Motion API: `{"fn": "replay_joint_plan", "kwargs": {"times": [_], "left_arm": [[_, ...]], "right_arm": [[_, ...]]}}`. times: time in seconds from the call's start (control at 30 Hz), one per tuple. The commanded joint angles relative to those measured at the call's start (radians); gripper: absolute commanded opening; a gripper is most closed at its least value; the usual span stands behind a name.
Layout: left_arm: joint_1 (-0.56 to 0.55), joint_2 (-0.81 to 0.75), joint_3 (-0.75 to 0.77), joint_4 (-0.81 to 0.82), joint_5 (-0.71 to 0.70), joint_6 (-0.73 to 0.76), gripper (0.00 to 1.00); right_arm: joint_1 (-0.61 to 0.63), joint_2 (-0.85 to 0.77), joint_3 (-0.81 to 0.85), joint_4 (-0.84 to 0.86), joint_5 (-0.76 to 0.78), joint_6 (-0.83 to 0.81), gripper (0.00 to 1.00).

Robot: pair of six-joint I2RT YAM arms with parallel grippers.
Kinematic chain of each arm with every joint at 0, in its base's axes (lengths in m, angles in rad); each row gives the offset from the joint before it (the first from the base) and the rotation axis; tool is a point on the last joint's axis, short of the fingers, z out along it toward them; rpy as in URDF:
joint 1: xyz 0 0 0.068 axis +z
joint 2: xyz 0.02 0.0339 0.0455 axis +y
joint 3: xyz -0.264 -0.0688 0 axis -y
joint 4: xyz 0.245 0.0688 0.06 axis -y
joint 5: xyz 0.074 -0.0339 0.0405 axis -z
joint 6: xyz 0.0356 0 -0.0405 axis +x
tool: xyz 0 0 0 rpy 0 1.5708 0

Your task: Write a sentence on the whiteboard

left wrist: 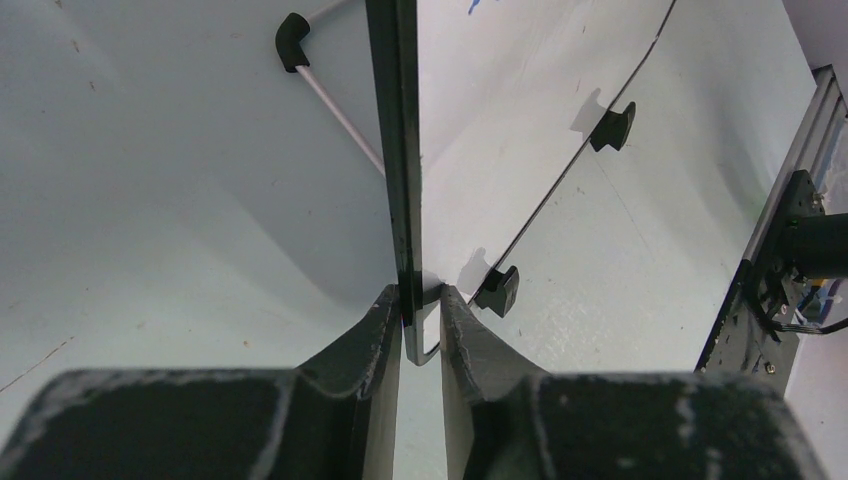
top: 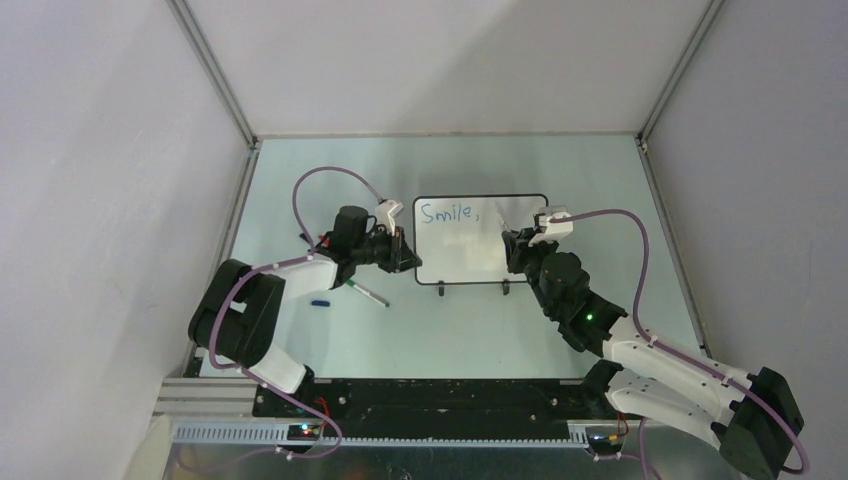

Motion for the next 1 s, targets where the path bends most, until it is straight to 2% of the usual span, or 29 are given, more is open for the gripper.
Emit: {"fn": "replay_joint_plan", "kwargs": {"times": [0.0,0.97], "left_arm": [[0.003,-0.023,-0.005,-0.007,0.005,0.017,0.22],[0.004,-0.011,0.005,-0.035,0.047,0.018,0.3]], "right_arm": [[0.008,-0.002,0.001,0.04,0.014,-0.014,0.04],[0.033,0.0,0.001,0.064,-0.013,-0.044,0.06]]}}
